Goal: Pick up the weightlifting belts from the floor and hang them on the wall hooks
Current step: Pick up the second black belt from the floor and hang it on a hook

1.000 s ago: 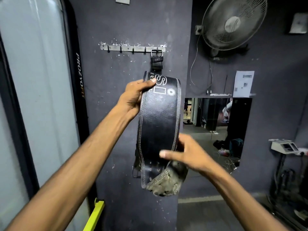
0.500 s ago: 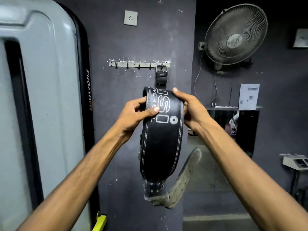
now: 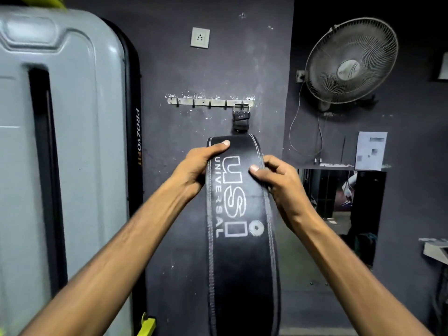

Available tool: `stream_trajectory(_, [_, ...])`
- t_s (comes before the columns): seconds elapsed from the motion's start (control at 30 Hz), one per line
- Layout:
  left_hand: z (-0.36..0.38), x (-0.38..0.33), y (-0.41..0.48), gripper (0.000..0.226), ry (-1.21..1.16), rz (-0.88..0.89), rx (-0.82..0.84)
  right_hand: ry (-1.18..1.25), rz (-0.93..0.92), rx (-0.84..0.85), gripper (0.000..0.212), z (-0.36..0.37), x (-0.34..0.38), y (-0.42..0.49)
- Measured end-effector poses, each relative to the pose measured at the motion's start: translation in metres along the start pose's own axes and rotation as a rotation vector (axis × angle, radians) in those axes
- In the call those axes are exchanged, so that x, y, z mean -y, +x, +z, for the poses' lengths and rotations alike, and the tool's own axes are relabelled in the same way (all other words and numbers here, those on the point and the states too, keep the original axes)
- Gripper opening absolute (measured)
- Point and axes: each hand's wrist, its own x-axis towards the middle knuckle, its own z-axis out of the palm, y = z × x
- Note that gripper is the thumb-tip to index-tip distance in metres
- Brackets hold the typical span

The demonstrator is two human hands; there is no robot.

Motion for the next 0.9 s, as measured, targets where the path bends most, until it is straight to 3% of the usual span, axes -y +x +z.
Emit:
stream_trajectory(0.07, [0.003, 0.001, -0.003, 0.053, 0.004, 0.021, 0.092, -0.018, 0.093, -0.028, 0.029, -0.002, 0.012, 0.010])
stream_trajectory(0.17, [0.007, 0.006, -0.020, 0.009, 0.204, 0.183, 0.113, 0.079, 0.218, -0.021, 0.044, -0.002, 0.029, 0.028])
stream_trajectory(0.3, [0.005, 0.012, -0.041, 0.026, 0.344, 0.264, 0.167, 0.188, 0.235, -0.079, 0.019, 0.003, 0.035, 0.036])
stream_trajectory(0.4, [0.002, 0.003, -0.037, 0.030, 0.362, 0.227, 0.078, 0.172, 0.160, -0.045, 0.009, 0.014, 0.031, 0.027])
stream_trajectory(0.5, [0.005, -0.006, -0.029, 0.045, 0.399, 0.175, 0.016, 0.108, 0.071, -0.030, 0.020, 0.021, 0.026, 0.012])
stream_trajectory(0.6, [0.010, -0.015, -0.021, 0.068, 0.284, 0.189, -0.025, 0.066, 0.006, 0.022, 0.024, 0.020, 0.022, -0.001])
stream_trajectory(0.67, [0.012, -0.015, -0.016, 0.061, 0.207, 0.194, -0.029, 0.031, -0.015, 0.035, 0.017, 0.015, 0.021, -0.009])
stream_trajectory(0.73, [0.016, -0.011, -0.015, 0.039, 0.176, 0.214, -0.011, 0.000, -0.019, 0.024, 0.010, 0.008, 0.025, -0.009])
stream_trajectory(0.8, [0.021, -0.005, -0.019, 0.026, 0.175, 0.251, 0.016, 0.001, 0.076, -0.014, 0.024, -0.001, 0.031, 0.002])
stream_trajectory(0.9, [0.023, 0.007, -0.028, 0.036, 0.182, 0.305, 0.082, 0.137, 0.248, -0.009, 0.044, -0.005, 0.043, 0.021])
